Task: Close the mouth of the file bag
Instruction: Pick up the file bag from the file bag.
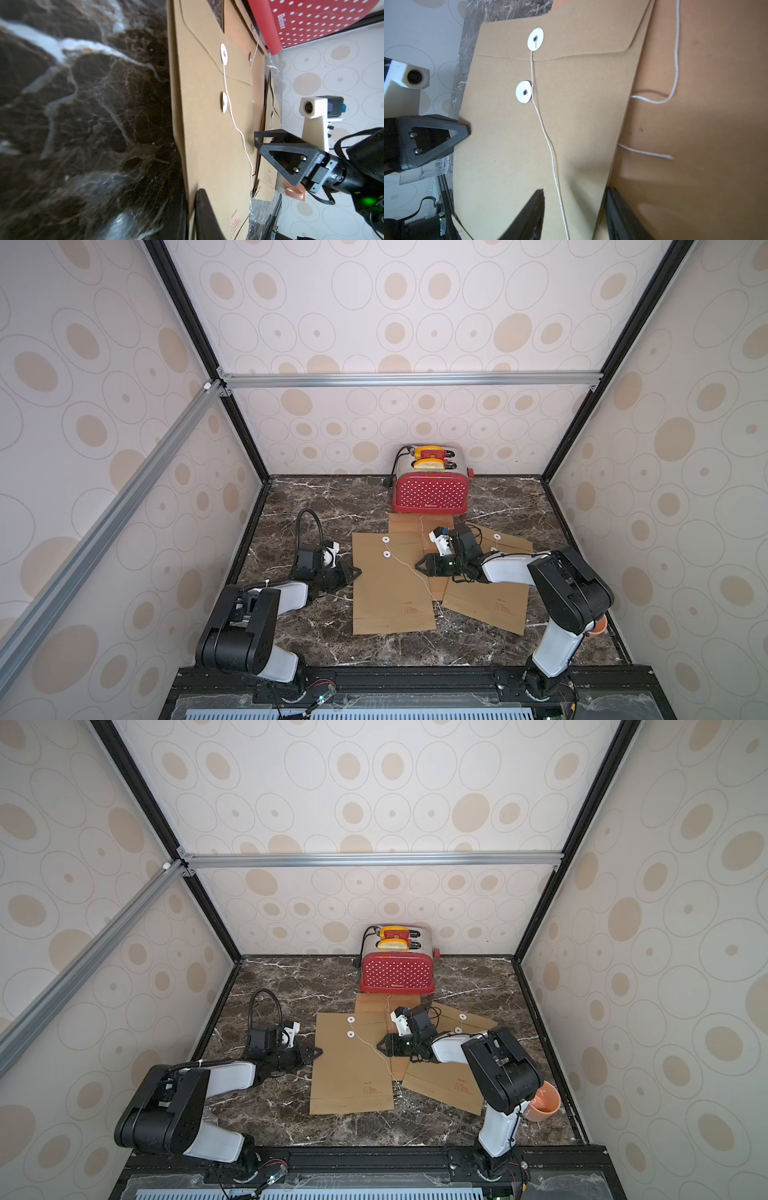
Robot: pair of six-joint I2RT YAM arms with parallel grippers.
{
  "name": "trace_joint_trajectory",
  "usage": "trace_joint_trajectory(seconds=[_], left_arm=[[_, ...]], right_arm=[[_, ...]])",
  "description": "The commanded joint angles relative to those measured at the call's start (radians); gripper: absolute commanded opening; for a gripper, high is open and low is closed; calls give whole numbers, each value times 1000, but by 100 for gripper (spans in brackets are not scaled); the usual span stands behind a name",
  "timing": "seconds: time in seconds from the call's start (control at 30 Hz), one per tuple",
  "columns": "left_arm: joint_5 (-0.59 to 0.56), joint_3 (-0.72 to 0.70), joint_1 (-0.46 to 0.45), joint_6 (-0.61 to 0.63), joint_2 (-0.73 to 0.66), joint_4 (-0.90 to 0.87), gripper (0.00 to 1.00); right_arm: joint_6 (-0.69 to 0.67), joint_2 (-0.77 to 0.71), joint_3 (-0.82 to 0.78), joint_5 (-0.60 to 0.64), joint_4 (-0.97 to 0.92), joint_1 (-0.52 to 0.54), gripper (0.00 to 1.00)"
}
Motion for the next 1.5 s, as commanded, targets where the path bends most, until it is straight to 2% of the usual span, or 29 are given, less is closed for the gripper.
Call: trace_joint_trajectory(seconds=[0.0, 0.1, 0.17, 0.23, 0.37, 0.47, 0.67, 0.87, 0.97, 1.13, 1.3, 1.4, 1.47], left_arm=[[41, 4, -4, -30, 0, 64, 24], [58, 0, -4, -49, 24, 102, 20], [70, -2, -5, -56, 32, 120, 6], [76, -7, -6, -60, 24, 131, 0], [87, -11, -6, -86, -40, 144, 0], [84, -5, -8, -95, -119, 113, 0], [81, 93, -9, -73, -325, -90, 0], [137, 244, -10, -27, -464, -255, 0], [200, 293, -9, -40, -484, -211, 0], [305, 355, -10, -124, -494, -28, 0], [381, 430, -9, -128, -507, 45, 0], [382, 436, -13, -150, -538, 111, 0], [380, 433, -16, -148, -556, 128, 0]], right_arm=[[13, 9, -20, -32, -1, 10, 51], [24, 7, -26, -43, 10, 11, 51], [28, -1, -34, -45, 23, 9, 51], [26, -14, -38, -44, 17, 11, 51], [-11, -72, -35, -31, -29, 7, 52], [-48, -141, -26, -12, -89, -5, 60], [-128, -308, -13, -17, -204, -77, 69], [-164, -503, -60, -193, -101, -193, 77], [-165, -589, -52, -262, -56, -234, 80], [-204, -672, 49, -373, -118, -294, 81], [-69, -656, 107, -485, -14, -395, 80], [-6, -598, 152, -553, 7, -415, 79], [77, -562, 154, -604, 98, -415, 78]])
